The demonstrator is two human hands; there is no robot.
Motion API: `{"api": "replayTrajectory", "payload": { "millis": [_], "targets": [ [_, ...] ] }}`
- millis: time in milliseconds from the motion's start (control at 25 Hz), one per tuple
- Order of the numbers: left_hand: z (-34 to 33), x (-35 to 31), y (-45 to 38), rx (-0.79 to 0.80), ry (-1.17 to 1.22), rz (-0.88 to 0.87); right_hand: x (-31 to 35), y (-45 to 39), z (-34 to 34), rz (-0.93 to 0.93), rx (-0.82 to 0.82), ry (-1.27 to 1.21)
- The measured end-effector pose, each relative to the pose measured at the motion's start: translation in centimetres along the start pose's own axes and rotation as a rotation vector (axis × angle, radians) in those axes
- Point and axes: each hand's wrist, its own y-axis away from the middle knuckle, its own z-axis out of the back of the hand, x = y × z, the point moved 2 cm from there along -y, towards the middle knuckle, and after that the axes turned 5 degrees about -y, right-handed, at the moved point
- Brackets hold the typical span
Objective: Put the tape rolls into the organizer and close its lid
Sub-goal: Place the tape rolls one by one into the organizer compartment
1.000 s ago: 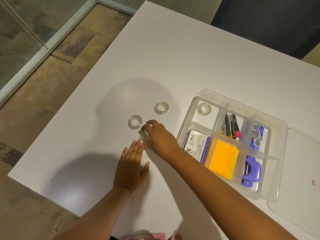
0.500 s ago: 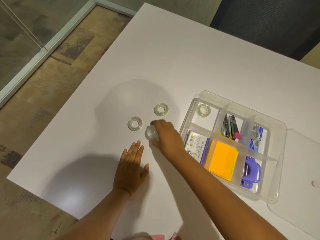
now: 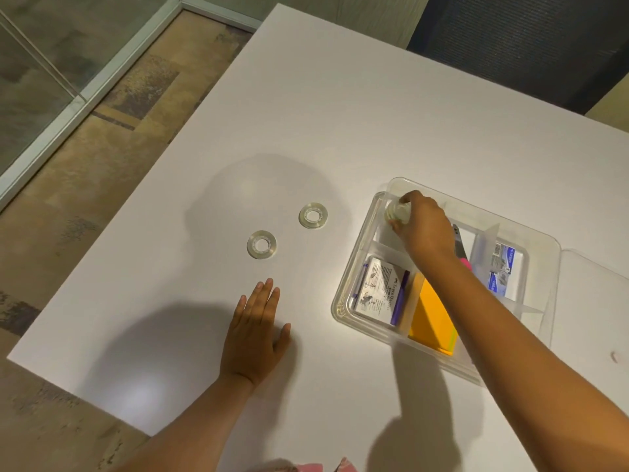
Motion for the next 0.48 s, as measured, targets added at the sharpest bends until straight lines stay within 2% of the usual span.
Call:
{"api": "replayTrajectory", "payload": {
  "millis": [480],
  "targets": [
    [0.2,0.1,-0.3,-0.006,-0.004,-0.009,-1.4,-1.0,-1.3,-0.032,0.068,0.080]
  ]
}}
